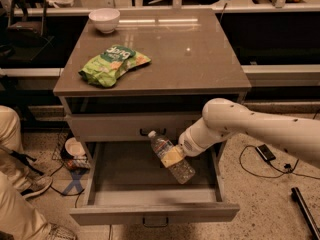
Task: Place water bottle into middle drawer
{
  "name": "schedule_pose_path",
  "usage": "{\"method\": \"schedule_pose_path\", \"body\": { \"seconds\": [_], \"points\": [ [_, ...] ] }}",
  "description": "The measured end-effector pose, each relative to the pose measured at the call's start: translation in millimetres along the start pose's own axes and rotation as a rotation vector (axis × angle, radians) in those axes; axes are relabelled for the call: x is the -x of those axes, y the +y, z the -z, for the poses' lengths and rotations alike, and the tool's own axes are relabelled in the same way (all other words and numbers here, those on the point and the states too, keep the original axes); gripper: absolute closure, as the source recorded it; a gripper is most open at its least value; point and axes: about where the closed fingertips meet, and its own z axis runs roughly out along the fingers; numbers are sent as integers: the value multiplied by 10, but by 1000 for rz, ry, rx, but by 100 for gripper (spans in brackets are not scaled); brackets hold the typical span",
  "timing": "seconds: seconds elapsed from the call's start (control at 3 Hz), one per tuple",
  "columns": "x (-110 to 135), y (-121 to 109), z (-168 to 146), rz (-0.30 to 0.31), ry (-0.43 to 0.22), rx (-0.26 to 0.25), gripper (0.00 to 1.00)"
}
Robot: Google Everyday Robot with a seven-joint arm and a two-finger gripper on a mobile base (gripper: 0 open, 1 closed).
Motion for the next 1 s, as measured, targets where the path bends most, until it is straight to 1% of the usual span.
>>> {"method": "schedule_pose_path", "body": {
  "seconds": [0.33, 0.67, 1.0],
  "points": [
    [0, 0, 0, 0, 0, 0, 100],
    [-101, -74, -181, -37, 44, -31, 100],
    [-299, -291, -540, -91, 88, -97, 100]
  ]
}}
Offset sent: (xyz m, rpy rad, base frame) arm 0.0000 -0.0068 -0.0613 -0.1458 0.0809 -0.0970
